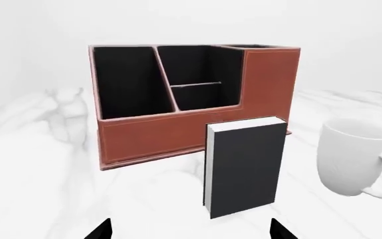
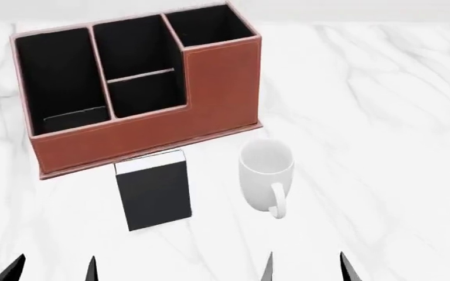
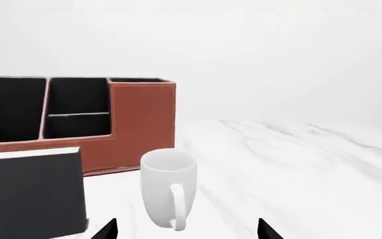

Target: Pick up the book and place it in the front compartment of the caddy.

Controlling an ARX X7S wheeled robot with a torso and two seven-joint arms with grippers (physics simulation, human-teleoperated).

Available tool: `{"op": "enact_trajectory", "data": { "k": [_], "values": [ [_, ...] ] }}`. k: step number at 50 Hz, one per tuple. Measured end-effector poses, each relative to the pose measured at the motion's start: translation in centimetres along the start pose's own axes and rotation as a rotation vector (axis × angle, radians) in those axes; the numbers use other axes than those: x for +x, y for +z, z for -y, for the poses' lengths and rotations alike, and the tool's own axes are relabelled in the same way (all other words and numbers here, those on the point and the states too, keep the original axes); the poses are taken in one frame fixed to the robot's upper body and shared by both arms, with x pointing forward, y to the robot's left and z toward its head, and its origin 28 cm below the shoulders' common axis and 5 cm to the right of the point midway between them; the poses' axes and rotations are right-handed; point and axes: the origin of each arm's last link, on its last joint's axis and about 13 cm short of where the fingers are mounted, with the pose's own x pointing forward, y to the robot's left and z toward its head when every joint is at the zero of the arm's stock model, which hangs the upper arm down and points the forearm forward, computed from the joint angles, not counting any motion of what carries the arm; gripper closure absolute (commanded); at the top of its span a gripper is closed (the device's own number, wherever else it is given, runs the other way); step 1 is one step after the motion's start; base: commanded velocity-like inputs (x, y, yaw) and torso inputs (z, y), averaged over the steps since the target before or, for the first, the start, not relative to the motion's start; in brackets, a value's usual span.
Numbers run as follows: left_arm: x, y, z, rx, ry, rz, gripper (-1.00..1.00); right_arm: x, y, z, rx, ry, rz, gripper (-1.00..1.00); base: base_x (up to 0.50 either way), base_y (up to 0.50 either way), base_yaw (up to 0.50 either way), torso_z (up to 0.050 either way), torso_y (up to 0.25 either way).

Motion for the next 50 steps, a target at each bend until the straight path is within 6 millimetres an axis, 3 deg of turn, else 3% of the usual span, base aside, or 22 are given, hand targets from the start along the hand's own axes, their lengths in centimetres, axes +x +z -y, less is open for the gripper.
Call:
{"op": "enact_trajectory", "data": {
  "k": [11, 21, 50],
  "values": [
    [-0.3, 3.4, -0.1, -0.015, -0.035, 0.04, -1.0, 0.5, 3.0, 1.4, 0.001, -0.049, 0.069, -1.0, 0.5, 0.0, 0.0, 0.0, 0.0],
    [-0.8, 5.1, -0.1, -0.015, -0.058, 0.063, -1.0, 0.4, 4.9, 2.1, 0.015, -0.07, 0.115, -1.0, 0.5, 0.0, 0.0, 0.0, 0.0],
    [-1.6, 6.5, -0.1, -0.031, -0.108, 0.082, -1.0, -0.1, 6.6, 2.8, 0.048, -0.079, 0.167, -1.0, 0.5, 0.0, 0.0, 0.0, 0.001]
  ]
}}
